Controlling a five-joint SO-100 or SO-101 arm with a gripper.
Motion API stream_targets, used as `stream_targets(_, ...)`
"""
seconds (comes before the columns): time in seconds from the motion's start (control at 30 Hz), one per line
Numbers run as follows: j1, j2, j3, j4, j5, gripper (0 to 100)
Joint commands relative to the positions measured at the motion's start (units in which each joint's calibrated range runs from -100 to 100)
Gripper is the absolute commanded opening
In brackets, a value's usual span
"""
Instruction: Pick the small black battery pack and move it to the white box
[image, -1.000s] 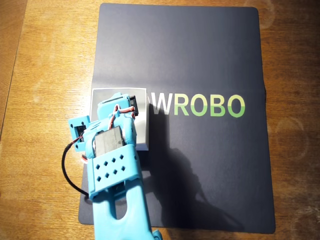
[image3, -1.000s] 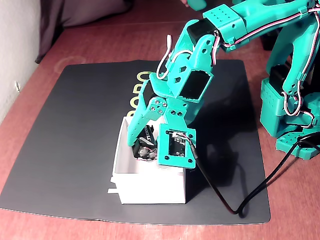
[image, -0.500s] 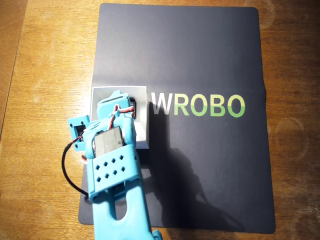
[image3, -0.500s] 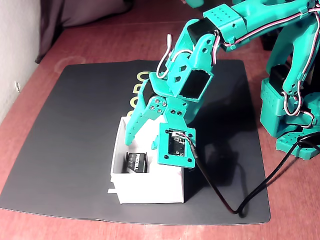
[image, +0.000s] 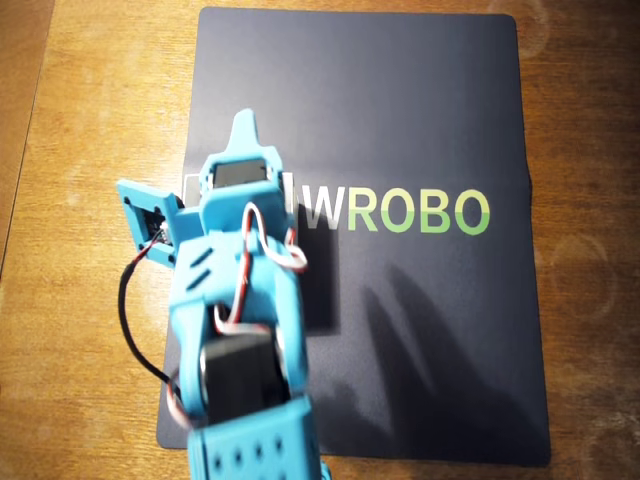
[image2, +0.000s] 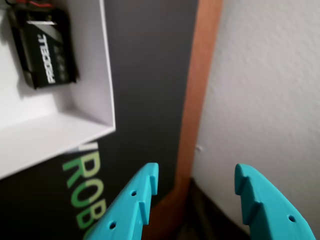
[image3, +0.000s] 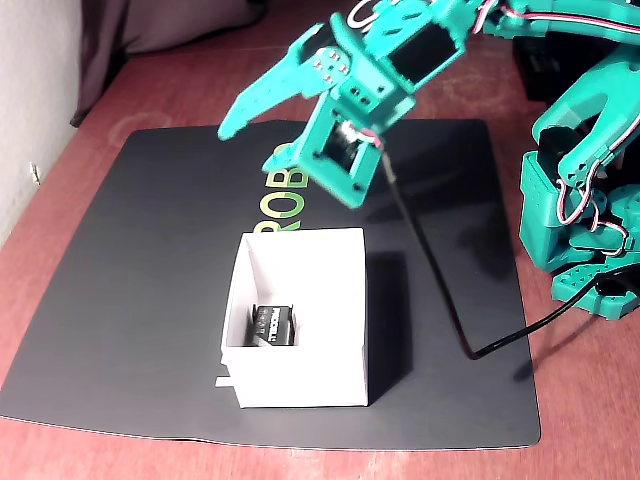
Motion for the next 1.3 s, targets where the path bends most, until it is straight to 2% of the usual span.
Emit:
stream_targets(0.0, 4.3, -8.8, 2.6, 6.6, 0.2, 18)
stream_targets(0.23, 12.1, -24.5, 17.5, 14.3, 0.2, 18)
stream_targets(0.57, 12.4, -45.9, 32.3, 27.6, 0.2, 18)
stream_targets(0.67, 12.4, -49.4, 34.1, 28.1, 0.3, 17)
stream_targets(0.73, 12.4, -51.4, 36.0, 28.1, 0.4, 13)
stream_targets(0.87, 12.4, -55.3, 39.3, 28.1, 4.3, 5)
stream_targets(1.27, 12.5, -56.3, 43.9, 29.5, 5.3, 1)
